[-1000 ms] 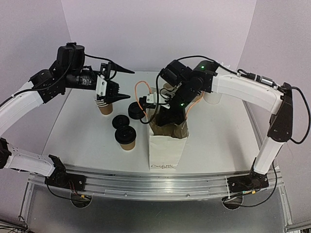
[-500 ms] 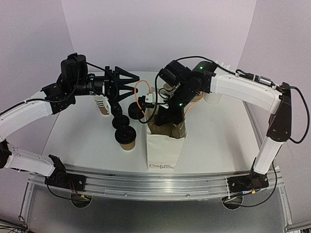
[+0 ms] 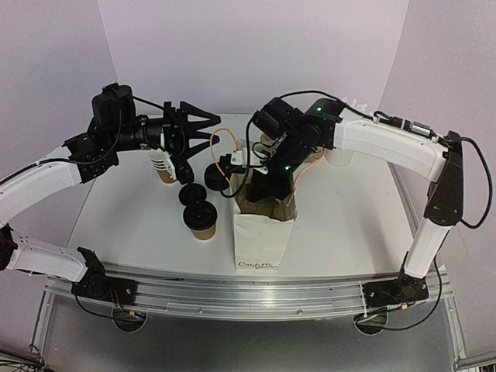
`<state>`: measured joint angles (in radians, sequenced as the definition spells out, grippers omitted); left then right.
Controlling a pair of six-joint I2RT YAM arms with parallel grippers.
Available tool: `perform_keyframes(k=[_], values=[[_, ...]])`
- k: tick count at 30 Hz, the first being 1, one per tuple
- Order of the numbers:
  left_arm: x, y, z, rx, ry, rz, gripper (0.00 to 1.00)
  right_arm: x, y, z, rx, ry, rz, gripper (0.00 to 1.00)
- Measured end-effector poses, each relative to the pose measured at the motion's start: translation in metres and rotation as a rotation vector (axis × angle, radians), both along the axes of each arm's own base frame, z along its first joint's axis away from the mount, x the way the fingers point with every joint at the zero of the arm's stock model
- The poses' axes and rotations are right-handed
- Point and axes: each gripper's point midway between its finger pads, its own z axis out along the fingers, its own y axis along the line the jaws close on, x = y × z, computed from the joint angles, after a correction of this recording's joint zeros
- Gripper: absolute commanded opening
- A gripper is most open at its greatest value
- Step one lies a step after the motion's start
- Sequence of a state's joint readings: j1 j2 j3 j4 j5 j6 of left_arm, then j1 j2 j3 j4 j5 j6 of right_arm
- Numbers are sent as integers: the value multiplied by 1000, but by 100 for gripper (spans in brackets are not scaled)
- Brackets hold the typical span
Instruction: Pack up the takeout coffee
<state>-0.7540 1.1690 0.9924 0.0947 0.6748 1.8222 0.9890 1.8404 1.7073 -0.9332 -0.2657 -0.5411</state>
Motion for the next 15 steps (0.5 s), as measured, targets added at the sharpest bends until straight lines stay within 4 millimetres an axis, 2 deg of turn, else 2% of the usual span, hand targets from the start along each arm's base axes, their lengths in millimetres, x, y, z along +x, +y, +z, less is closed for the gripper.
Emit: perform_keyframes(k=[7,10,12,15], values=[[-10,-1,-4,16,-6,-59,37,1,1,0,1,0,0,0],[-16,0,-14,49,-6,-91,20,1,1,0,2,-1,0,0],[-19,0,-18,64,-10,-106,3,1,1,0,2,-1,0,0],[-20,0,-19,70,-21,-116,0,1,2,0,2,-2,0,0]])
